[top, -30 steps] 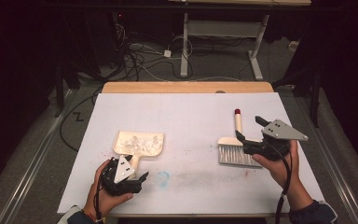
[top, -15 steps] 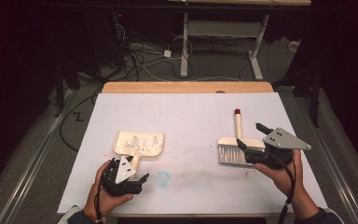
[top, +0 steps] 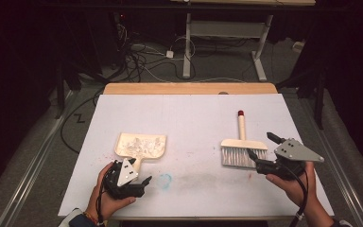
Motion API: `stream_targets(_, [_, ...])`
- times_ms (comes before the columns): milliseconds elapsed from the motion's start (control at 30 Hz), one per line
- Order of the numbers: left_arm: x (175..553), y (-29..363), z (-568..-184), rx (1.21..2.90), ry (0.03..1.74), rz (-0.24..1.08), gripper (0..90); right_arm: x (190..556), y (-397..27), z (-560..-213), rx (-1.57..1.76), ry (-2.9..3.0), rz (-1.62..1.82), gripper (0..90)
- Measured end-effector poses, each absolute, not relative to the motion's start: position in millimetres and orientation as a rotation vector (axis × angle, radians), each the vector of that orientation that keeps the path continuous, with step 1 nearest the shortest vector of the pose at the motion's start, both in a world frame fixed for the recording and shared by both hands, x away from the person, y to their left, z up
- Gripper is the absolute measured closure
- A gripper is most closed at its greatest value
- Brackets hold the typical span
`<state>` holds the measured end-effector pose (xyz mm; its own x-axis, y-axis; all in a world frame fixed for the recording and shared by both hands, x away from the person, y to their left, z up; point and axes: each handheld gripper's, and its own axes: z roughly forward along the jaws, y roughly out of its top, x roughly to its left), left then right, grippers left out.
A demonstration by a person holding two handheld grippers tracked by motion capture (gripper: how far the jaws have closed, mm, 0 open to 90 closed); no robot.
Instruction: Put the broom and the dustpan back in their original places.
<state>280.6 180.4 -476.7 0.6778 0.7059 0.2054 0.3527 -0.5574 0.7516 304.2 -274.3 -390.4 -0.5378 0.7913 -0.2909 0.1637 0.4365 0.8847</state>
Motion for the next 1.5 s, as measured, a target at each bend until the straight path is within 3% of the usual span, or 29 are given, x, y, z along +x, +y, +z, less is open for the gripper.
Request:
stream_targets(600, [281.6,179.1,-475.9,2.184,0.803,0.650,20.1,284.6,-303.1,-412.9,0.796,1.990,1.068,21.4])
stream_targets(967, [278.4,177.8,-476.1,2.186,0.793,0.654,20.1,270.0,-314.0,-450.4,0.854,2.005,1.050,22.0])
stream_targets(1500, [279.0,175.1,-476.5,2.205,0.761,0.653,20.1,264.2,-310.6,-448.3,0.824,2.024,1.033,22.0])
